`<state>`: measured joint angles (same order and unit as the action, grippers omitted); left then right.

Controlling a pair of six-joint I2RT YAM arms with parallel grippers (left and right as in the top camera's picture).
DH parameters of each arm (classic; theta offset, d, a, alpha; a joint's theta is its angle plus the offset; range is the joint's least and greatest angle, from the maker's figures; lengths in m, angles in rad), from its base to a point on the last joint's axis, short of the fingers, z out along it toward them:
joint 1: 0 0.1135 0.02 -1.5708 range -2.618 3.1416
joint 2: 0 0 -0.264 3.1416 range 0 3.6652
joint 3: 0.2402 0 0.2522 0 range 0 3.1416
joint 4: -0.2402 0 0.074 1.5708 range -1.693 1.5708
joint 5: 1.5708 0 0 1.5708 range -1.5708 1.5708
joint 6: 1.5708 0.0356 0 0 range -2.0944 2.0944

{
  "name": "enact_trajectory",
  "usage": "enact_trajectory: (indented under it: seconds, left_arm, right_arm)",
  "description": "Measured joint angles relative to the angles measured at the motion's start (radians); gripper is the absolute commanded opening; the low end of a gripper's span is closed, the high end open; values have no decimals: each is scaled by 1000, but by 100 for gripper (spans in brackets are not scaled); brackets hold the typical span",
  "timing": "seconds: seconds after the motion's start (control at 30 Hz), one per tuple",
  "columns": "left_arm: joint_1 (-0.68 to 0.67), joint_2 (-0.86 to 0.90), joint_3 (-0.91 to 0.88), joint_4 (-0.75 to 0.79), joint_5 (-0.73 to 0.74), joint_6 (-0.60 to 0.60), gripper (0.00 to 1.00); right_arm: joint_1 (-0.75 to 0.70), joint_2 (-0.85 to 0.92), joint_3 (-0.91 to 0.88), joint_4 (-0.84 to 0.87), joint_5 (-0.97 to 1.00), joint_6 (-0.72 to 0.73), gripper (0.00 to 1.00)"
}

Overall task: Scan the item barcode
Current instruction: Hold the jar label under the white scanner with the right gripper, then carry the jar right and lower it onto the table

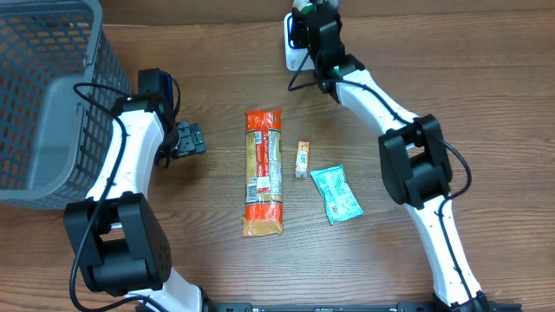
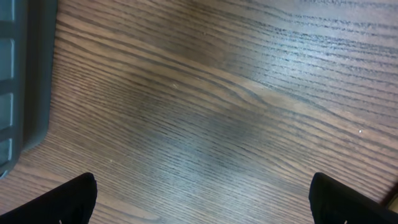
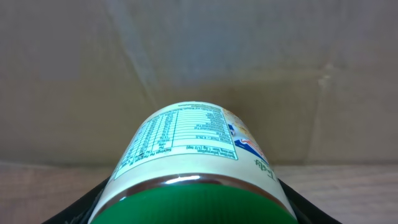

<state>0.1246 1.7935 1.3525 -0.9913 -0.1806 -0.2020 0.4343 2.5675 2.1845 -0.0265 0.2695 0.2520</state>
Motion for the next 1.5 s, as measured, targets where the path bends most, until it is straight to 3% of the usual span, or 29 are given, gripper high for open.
enact_trajectory:
  seconds: [0.43, 0.63, 0.77, 0.93, 1.23, 1.3, 1.5]
  left_arm:
    - [0, 0, 0, 0, 0, 0, 100]
    - [0, 0, 0, -1, 0, 0, 100]
    - [0, 0, 0, 0, 0, 0, 100]
    - [0, 0, 0, 0, 0, 0, 100]
    - [0, 0, 0, 0, 0, 0, 100]
    - [0, 0, 0, -1, 0, 0, 100]
    - [0, 0, 0, -1, 0, 0, 100]
  right_arm:
    - [-74, -706, 24, -1069, -2, 56, 4]
    - [-295, -741, -44, -1504, -111, 100, 4]
    - [-393, -695, -231, -1521, -171, 108, 4]
    - [-469, -684, -490, -1369, -219, 111, 4]
    - [-500, -685, -784, -1059, -236, 111, 5]
    - [-500, -685, -829, -1021, -234, 111, 8]
    - [-500, -685, -892, -952, -195, 111, 31]
